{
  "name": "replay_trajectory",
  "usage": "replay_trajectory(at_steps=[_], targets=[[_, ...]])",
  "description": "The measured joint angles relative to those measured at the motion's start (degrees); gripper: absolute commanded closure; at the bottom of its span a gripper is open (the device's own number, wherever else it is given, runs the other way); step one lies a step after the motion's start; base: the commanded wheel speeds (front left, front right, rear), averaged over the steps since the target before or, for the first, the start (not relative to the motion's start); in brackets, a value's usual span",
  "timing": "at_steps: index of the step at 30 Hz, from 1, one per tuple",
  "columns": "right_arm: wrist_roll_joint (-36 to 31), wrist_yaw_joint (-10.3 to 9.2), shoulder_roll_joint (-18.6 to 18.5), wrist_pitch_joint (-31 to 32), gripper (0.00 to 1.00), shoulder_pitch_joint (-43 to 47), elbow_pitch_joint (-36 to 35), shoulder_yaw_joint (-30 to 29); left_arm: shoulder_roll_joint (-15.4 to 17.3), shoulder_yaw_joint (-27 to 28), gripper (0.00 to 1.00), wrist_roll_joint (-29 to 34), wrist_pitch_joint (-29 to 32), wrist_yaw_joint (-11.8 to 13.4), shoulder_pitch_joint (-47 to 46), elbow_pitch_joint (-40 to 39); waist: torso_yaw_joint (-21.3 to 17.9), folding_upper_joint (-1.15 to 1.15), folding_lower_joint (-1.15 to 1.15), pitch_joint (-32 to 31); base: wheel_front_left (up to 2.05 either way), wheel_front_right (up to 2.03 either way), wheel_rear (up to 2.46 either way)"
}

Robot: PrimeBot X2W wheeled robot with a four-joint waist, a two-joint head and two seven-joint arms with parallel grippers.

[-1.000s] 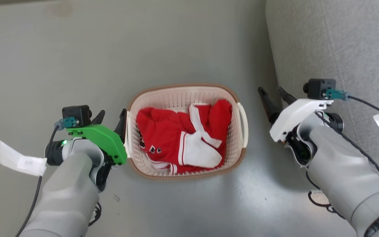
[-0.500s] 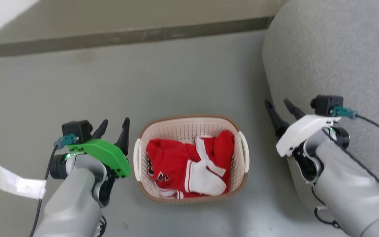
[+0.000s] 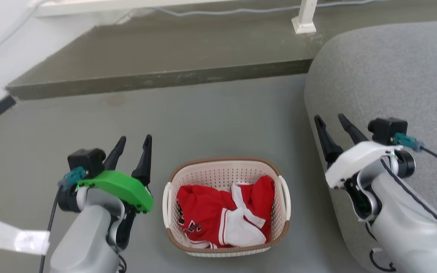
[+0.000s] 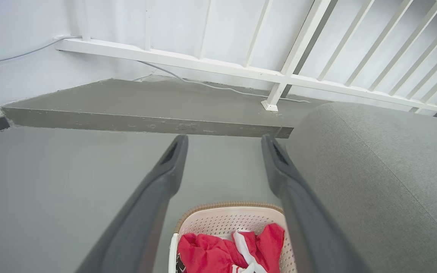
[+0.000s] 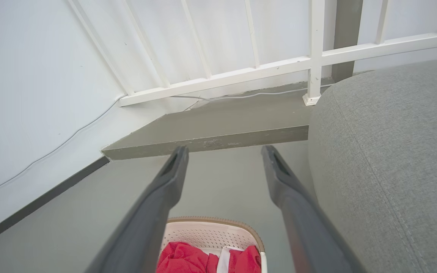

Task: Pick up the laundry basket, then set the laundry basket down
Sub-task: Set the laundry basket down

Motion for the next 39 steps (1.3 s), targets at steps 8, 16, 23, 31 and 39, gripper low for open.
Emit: replay_trajectory(at_steps=[8, 16, 23, 31, 39], targets=[[-3.35, -1.91, -0.2, 0.0, 0.0, 4.61, -6.3, -3.44, 1.4, 3.32, 0.0, 4.2, -0.01, 1.49, 4.98, -6.94, -0.2, 0.0, 0.0, -2.81, 0.0, 0.0, 0.0], [-6.69, -3.47, -0.62, 0.0, 0.0, 8.64, -11.13, -5.48, 1.26, 4.36, 0.0, 7.79, -0.16, 2.45, 8.59, -11.98, -0.5, 0.0, 0.0, -3.57, 0.0, 0.0, 0.0], [-8.39, -3.93, -0.59, 0.0, 0.0, 11.1, -14.11, -6.83, 0.91, 5.35, 0.0, 8.38, -0.16, 2.77, 11.82, -14.57, -0.59, 0.0, 0.0, -3.37, 0.0, 0.0, 0.0], [-9.89, -4.03, -0.47, 0.0, 0.0, 13.43, -16.38, -7.97, 0.23, 6.39, 0.0, 10.17, -0.16, 2.77, 13.9, -16.58, -0.64, 0.0, 0.0, -3.24, 0.0, 0.0, 0.0], [-11.35, -4.38, -0.38, -0.01, 0.0, 14.88, -18.09, -9.06, -0.07, 7.01, 0.0, 11.27, -0.16, 2.77, 15.46, -18.12, -0.68, 0.0, 0.0, -3.22, 0.0, 0.0, 0.0]])
